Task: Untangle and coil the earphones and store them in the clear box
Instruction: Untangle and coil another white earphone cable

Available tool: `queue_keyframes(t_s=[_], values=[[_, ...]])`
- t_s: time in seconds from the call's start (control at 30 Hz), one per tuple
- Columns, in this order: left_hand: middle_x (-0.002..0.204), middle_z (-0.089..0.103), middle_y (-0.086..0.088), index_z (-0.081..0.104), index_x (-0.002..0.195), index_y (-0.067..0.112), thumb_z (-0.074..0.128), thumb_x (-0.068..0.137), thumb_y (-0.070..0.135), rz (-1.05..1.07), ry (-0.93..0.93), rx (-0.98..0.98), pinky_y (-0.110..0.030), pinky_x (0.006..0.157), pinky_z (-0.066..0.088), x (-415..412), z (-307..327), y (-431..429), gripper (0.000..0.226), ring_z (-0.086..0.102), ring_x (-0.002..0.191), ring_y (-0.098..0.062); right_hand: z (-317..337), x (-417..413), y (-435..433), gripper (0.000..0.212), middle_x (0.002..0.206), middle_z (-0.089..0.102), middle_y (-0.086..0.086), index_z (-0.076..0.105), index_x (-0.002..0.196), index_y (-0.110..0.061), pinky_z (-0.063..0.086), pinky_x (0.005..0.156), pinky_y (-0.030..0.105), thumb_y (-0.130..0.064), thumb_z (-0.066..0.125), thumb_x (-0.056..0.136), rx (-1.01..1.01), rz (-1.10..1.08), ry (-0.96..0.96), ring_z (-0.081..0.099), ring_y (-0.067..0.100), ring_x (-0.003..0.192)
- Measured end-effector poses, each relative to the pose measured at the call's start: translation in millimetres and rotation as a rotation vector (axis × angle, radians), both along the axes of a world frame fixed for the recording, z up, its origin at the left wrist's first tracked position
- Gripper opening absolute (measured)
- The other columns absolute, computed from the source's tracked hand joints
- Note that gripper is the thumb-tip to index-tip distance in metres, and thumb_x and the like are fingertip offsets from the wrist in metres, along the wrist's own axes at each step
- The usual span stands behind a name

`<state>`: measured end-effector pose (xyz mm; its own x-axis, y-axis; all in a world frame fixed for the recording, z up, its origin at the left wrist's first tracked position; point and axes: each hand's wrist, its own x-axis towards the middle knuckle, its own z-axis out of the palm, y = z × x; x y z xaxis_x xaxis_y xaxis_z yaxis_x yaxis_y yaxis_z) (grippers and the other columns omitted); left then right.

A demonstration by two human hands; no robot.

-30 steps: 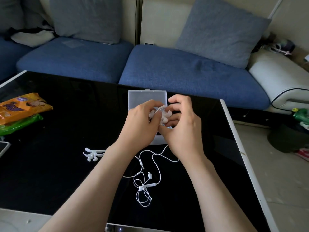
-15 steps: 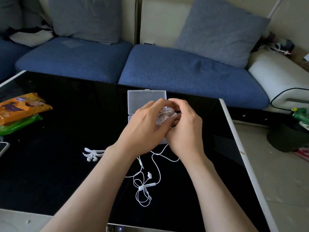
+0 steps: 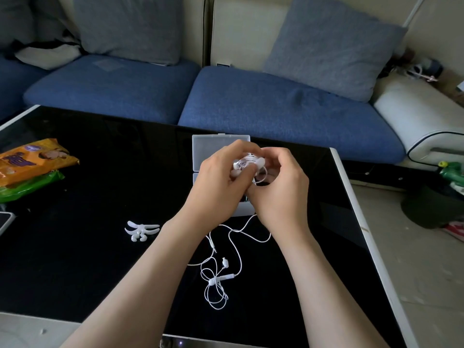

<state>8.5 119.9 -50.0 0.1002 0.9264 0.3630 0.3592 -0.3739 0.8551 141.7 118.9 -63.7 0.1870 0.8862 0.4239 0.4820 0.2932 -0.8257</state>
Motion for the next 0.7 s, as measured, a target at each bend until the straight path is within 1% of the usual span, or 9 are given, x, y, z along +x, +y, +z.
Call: queue_keyframes(t_s=[0.1, 0.17, 0.23, 0.33, 0.4, 0.43, 0.5, 0.6, 0.7], values=[[0.113, 0.073, 0.008, 0.062, 0.123, 0.023, 0.063, 0.105, 0.015, 0.036, -0.155, -0.065, -0.035, 0.073, 0.063, -3, 1, 2, 0.02, 0.076, 0.087, -0.015, 3, -1, 0, 0.035, 0.108, 0.078, -0.006, 0.072, 0.119, -0.018, 0.064, 0.088, 0.038, -0.014, 0.085, 0.087, -0.052, 0.147, 0.142, 0.078, 0.011, 0.097], [0.114, 0.073, 0.006, 0.06, 0.129, 0.022, 0.066, 0.105, 0.024, 0.099, -0.239, -0.122, -0.039, 0.083, 0.064, -6, 3, 3, 0.026, 0.077, 0.09, -0.014, 4, 0, 0, 0.025, 0.105, 0.08, -0.007, 0.076, 0.118, -0.017, 0.063, 0.092, 0.039, -0.01, 0.078, 0.094, -0.035, 0.18, 0.181, 0.078, 0.012, 0.1], [0.109, 0.077, 0.0, 0.068, 0.125, 0.017, 0.067, 0.105, 0.029, 0.084, -0.305, -0.176, -0.045, 0.092, 0.063, -8, 4, 5, 0.024, 0.077, 0.097, -0.016, 5, 4, 2, 0.019, 0.102, 0.081, -0.007, 0.079, 0.115, -0.015, 0.062, 0.089, 0.031, -0.009, 0.074, 0.099, -0.026, 0.174, 0.213, 0.078, 0.009, 0.098], [0.105, 0.078, -0.012, 0.077, 0.114, 0.011, 0.064, 0.106, 0.03, -0.023, -0.387, -0.277, -0.05, 0.095, 0.062, -7, 7, 2, 0.024, 0.077, 0.104, -0.029, 8, 9, 3, 0.016, 0.1, 0.082, -0.008, 0.081, 0.114, -0.014, 0.057, 0.083, 0.018, -0.01, 0.073, 0.101, -0.027, 0.159, 0.279, 0.078, 0.005, 0.095], [0.107, 0.077, -0.02, 0.075, 0.116, 0.007, 0.067, 0.104, 0.026, -0.073, -0.441, -0.322, -0.049, 0.095, 0.063, -7, 6, 2, 0.024, 0.076, 0.104, -0.036, 8, 11, 3, 0.017, 0.1, 0.082, -0.008, 0.081, 0.116, -0.015, 0.057, 0.084, 0.018, -0.01, 0.073, 0.101, -0.031, 0.153, 0.288, 0.078, 0.006, 0.096], [0.107, 0.077, -0.02, 0.075, 0.117, 0.006, 0.07, 0.102, 0.026, -0.077, -0.45, -0.332, -0.047, 0.095, 0.063, -6, 6, 1, 0.025, 0.076, 0.104, -0.036, 8, 11, 3, 0.017, 0.101, 0.082, -0.008, 0.081, 0.116, -0.015, 0.057, 0.084, 0.019, -0.011, 0.073, 0.101, -0.032, 0.151, 0.28, 0.078, 0.006, 0.096], [0.105, 0.079, -0.014, 0.077, 0.114, 0.01, 0.075, 0.098, 0.03, -0.047, -0.427, -0.334, -0.044, 0.096, 0.062, -7, 8, 1, 0.026, 0.077, 0.103, -0.031, 8, 11, 4, 0.017, 0.1, 0.082, -0.007, 0.081, 0.117, -0.014, 0.057, 0.082, 0.018, -0.014, 0.074, 0.101, -0.039, 0.142, 0.274, 0.078, 0.006, 0.094], [0.103, 0.081, -0.005, 0.08, 0.11, 0.017, 0.073, 0.098, 0.04, -0.022, -0.398, -0.351, -0.034, 0.091, 0.057, -9, 8, 3, 0.027, 0.077, 0.103, -0.021, 10, 11, 3, 0.022, 0.095, 0.082, -0.002, 0.077, 0.121, -0.016, 0.061, 0.081, 0.023, -0.018, 0.077, 0.099, -0.076, 0.151, 0.352, 0.079, 0.011, 0.09], [0.109, 0.079, -0.016, 0.08, 0.111, 0.013, 0.068, 0.101, 0.045, -0.025, -0.501, -0.408, -0.043, 0.098, 0.06, -10, 6, 5, 0.036, 0.075, 0.109, -0.032, 13, 9, 2, 0.023, 0.096, 0.082, 0.003, 0.075, 0.119, -0.019, 0.06, 0.082, 0.024, -0.018, 0.08, 0.096, -0.105, 0.173, 0.459, 0.08, 0.016, 0.092]])
